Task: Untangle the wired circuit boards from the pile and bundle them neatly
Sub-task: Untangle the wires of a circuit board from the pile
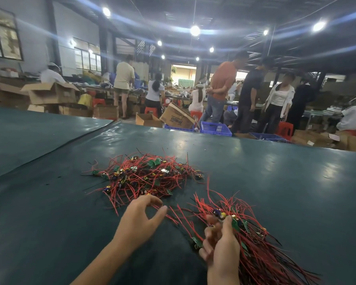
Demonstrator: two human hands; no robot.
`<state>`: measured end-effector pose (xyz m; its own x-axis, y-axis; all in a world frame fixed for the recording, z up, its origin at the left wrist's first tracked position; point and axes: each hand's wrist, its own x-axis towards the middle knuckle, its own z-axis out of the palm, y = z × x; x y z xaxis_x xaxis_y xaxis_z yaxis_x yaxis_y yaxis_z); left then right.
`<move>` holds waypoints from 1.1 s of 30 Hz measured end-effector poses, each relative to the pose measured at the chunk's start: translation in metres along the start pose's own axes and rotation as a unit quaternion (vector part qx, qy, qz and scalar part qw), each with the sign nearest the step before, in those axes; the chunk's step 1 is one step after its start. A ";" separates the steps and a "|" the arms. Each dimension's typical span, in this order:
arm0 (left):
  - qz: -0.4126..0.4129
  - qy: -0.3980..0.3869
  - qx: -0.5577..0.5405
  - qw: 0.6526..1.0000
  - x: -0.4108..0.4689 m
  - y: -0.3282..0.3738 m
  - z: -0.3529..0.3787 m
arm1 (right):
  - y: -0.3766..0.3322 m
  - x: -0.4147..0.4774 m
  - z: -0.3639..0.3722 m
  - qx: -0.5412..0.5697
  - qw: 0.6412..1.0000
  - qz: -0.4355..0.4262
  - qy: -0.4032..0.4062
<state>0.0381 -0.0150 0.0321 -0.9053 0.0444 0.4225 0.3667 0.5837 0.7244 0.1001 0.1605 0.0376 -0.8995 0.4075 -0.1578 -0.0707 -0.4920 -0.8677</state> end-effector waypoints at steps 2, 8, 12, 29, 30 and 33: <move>0.026 0.003 0.126 0.992 0.000 -0.019 -0.001 | 0.002 0.002 -0.001 0.014 1.000 -0.016 -0.006; 0.078 0.096 0.193 0.973 0.009 -0.027 -0.001 | 0.005 -0.002 0.002 -0.048 0.994 -0.089 -0.039; 0.076 0.115 0.244 0.960 0.027 -0.021 0.005 | 0.013 -0.005 0.002 -0.120 0.983 -0.125 -0.066; -0.192 0.009 0.213 0.958 0.077 -0.074 -0.022 | 0.036 0.002 -0.003 -0.286 0.926 -0.218 -0.112; -0.195 0.019 0.198 0.960 0.077 -0.077 -0.021 | 0.036 0.002 -0.003 -0.287 0.926 -0.219 -0.111; -0.247 0.032 0.131 0.960 0.082 -0.086 -0.022 | 0.036 0.001 -0.003 -0.285 0.927 -0.219 -0.111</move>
<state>-0.0630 -0.0792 0.0169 -0.9368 -0.3348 0.1019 -0.1773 0.7052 0.6865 0.0981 0.1460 0.0048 -0.9093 0.2730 0.3142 -0.2676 0.1947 -0.9437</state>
